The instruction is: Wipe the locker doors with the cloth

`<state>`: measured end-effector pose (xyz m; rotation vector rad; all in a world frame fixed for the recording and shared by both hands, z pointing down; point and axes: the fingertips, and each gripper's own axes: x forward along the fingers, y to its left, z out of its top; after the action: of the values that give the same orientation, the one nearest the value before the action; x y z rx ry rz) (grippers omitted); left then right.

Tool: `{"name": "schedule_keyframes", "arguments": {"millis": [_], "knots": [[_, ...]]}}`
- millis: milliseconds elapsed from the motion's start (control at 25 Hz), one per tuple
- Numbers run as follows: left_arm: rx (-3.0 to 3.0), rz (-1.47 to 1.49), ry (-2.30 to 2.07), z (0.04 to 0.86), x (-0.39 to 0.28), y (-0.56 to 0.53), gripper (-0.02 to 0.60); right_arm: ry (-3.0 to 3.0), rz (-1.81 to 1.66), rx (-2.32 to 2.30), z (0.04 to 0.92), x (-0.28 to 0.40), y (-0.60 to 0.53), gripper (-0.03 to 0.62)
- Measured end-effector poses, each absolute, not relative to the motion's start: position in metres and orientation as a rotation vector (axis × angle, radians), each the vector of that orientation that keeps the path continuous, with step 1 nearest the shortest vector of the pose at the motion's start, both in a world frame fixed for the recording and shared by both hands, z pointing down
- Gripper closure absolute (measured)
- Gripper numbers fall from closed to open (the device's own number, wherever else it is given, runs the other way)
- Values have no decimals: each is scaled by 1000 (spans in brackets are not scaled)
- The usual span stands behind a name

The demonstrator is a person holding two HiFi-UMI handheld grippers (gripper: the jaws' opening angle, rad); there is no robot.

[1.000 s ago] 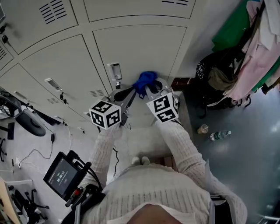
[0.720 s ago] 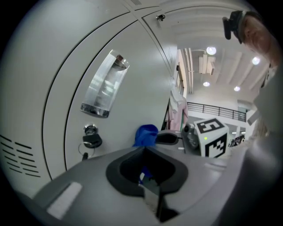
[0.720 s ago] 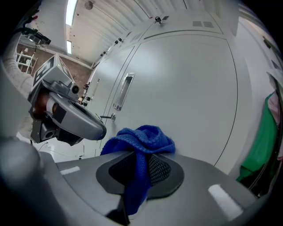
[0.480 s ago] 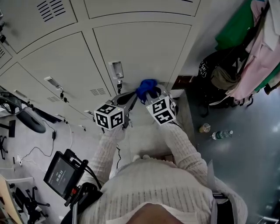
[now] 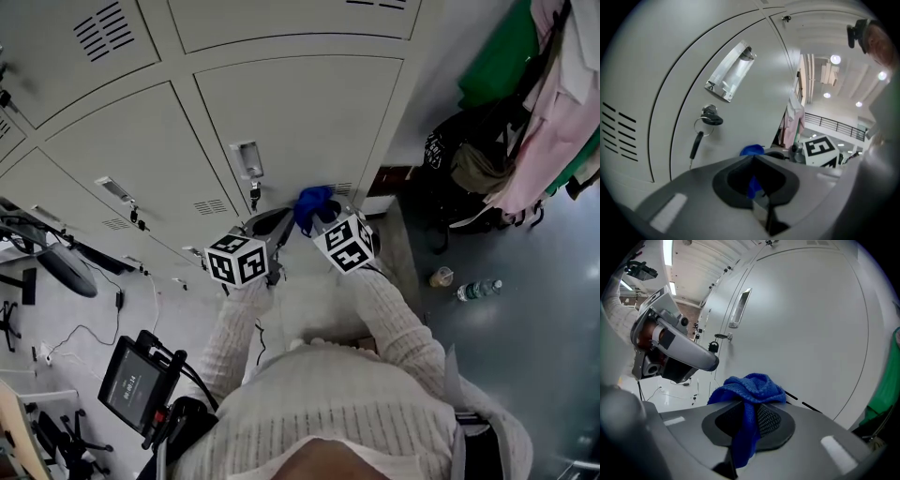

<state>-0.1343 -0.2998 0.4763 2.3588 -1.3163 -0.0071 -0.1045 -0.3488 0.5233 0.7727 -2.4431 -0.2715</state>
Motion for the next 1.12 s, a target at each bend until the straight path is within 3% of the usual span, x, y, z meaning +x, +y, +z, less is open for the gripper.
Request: {"name": "schedule_keyframes", "arguments": {"millis": [160,720,1120], "knots": [[2418,-23,-1310,454,-126,-303,575,-2502,-334,802,483,-97,-345,542],[2866,-212,-1265,262,-87,-330,575,-2713,-793,1327,206,-10,-359,542],[2956,-268,-1250,217,-75,-332,575,-2711,-852,1346,169,-13,-372,539]]}}
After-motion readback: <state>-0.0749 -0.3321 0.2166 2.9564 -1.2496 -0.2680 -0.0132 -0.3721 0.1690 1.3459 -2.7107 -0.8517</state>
